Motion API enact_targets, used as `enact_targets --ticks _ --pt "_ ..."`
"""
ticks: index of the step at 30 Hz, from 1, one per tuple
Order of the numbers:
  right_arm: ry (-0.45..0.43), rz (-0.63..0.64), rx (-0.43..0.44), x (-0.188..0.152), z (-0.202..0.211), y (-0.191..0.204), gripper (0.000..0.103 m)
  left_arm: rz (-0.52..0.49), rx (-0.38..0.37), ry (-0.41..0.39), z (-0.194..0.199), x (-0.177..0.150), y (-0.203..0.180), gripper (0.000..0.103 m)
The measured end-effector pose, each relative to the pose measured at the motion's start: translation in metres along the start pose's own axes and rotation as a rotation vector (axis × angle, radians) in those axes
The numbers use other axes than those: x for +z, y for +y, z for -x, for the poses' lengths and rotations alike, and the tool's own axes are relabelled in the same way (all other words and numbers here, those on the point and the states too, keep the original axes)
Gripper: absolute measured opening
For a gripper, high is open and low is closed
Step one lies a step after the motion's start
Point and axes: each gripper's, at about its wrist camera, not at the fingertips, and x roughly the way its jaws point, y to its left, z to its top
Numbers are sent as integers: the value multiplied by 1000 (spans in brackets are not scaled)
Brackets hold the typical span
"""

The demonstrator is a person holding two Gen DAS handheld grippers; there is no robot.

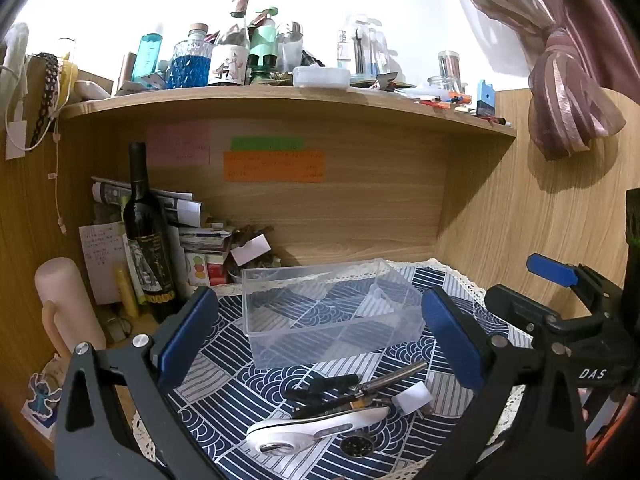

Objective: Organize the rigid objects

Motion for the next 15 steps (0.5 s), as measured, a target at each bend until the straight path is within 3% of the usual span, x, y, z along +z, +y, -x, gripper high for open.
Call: enact_targets --ticks 15 --pt "-4 1 12 1 3 1 103 5 -14 4 -2 -1 -1 103"
